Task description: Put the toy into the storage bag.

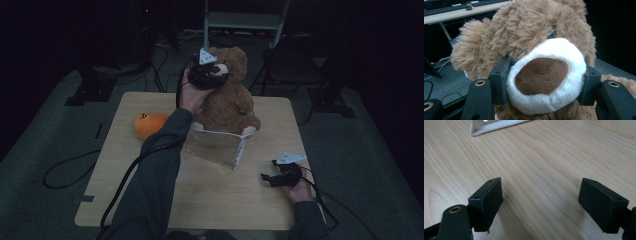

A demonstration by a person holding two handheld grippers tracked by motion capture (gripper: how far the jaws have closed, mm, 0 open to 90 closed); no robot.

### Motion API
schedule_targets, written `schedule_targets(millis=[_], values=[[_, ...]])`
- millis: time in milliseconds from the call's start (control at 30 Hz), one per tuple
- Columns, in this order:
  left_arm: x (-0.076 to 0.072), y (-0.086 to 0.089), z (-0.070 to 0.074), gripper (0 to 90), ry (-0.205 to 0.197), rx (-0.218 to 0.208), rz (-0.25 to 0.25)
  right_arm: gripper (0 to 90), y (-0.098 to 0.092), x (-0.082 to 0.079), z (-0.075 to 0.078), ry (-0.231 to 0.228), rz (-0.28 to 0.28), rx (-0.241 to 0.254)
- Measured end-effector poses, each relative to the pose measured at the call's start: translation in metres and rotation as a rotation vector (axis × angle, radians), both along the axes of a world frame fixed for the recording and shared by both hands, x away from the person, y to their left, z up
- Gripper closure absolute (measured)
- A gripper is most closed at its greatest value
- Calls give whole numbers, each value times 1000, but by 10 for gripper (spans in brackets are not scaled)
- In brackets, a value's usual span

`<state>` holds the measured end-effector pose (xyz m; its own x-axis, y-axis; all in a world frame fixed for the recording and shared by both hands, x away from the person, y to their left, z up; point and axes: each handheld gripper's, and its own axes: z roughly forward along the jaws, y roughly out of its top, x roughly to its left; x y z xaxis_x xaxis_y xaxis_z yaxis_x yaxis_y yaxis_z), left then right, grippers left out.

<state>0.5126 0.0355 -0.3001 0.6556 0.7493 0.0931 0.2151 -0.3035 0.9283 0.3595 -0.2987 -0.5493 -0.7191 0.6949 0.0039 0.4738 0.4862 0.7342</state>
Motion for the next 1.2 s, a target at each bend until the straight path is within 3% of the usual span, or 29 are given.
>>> schedule_targets(millis=[767, 1200], values=[[-3, -8, -17, 406, 26, 91, -54, 186, 0, 0, 0, 0, 0, 0], [-7, -9, -21, 405, 24, 101, -68, 186, 0, 0, 0, 1, -1, 0]])
